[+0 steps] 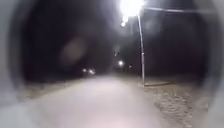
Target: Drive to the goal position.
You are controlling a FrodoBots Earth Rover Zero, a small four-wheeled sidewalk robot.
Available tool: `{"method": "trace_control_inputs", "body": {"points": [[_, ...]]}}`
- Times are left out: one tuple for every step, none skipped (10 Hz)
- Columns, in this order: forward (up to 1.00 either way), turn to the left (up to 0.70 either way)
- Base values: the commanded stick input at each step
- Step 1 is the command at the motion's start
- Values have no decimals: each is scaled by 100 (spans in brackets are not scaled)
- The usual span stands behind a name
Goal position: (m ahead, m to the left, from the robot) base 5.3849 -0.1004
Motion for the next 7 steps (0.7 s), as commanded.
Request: {"method": "trace_control_inputs", "body": {"points": [[100,0],[100,0],[100,0],[100,0],[100,0],[100,2],[100,40]]}}
